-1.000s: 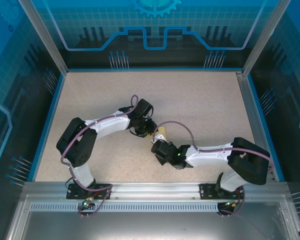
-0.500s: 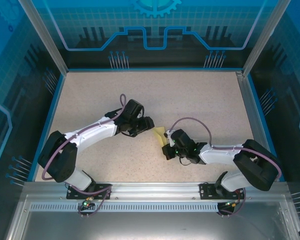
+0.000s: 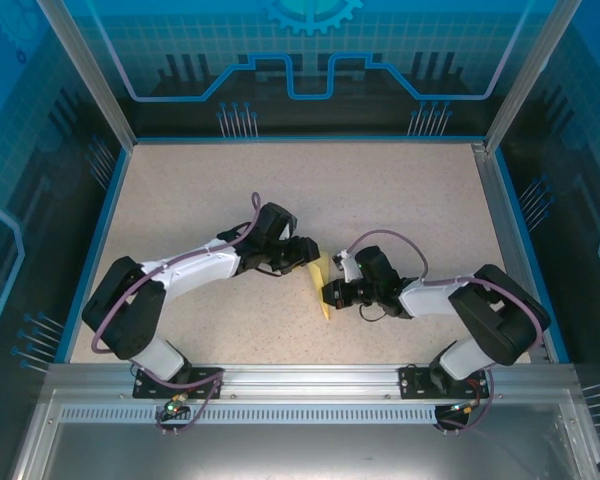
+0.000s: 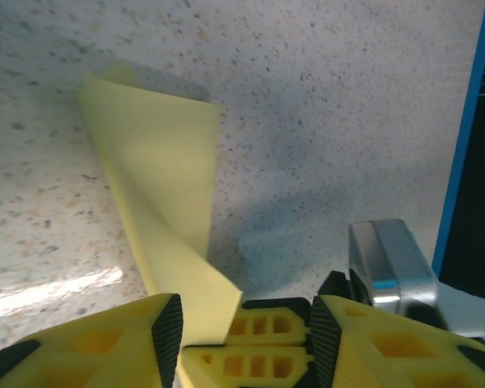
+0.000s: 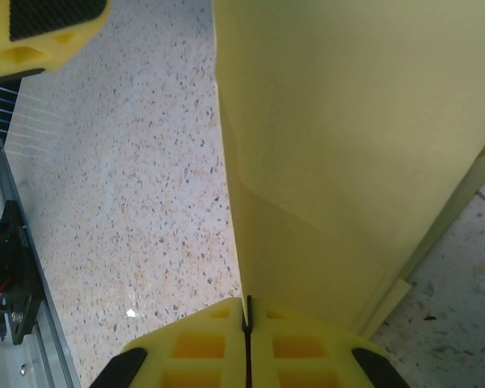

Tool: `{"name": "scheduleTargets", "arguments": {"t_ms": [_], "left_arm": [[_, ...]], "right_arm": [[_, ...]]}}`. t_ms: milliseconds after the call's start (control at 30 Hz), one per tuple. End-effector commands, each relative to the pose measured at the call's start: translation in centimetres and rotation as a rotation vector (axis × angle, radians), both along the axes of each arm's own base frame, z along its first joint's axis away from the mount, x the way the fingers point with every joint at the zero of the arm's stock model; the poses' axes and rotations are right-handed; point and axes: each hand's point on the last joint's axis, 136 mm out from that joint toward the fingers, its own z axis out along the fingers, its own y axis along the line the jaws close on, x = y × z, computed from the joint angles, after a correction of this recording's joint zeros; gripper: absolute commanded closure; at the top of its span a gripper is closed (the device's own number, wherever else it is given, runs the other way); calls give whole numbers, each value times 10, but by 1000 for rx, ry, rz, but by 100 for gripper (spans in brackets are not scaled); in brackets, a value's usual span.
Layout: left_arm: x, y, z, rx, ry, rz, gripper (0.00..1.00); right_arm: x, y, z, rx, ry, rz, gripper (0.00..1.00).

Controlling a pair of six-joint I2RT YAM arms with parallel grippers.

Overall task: Fold a paper plane with a square sheet of paper (pick it up from the middle)
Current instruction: Fold the wing for the fifth time at the center of the table.

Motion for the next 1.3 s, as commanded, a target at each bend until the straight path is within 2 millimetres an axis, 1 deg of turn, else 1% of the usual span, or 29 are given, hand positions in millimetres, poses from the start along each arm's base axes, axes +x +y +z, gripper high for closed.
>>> {"name": "scheduleTargets", "arguments": {"t_ms": [0,200,500,633,733,867,1033,1167,1267], "left_arm": [[-6,-14,-6,-60,26,-35,51],[-6,-19,-10,-89,17,-44,51],[-5,-28,-18,-121,19,-71,51],[-4,-31,-20,-128,18,-78,51],[-3,-31,-19,-128,7,-86,51],[-5,-32,-18,-131,-7,-109,50],[-4,-36,-20,-144,-12,-130,49],[0,-43,-26,-156,-15,-141,49],[1,-45,-33,-148,-9,-141,49]], "right_arm": [[6,3,6,61,19,-9,93],[8,-7,-2,82,78,-61,92],[10,-11,-22,85,183,-99,92],[10,-13,-27,85,203,-121,91],[11,-15,-25,101,208,-134,92],[13,-16,-18,131,211,-132,92],[14,-16,-14,155,227,-120,91],[15,-16,-15,156,235,-123,90],[15,-17,-16,153,239,-124,90]]}}
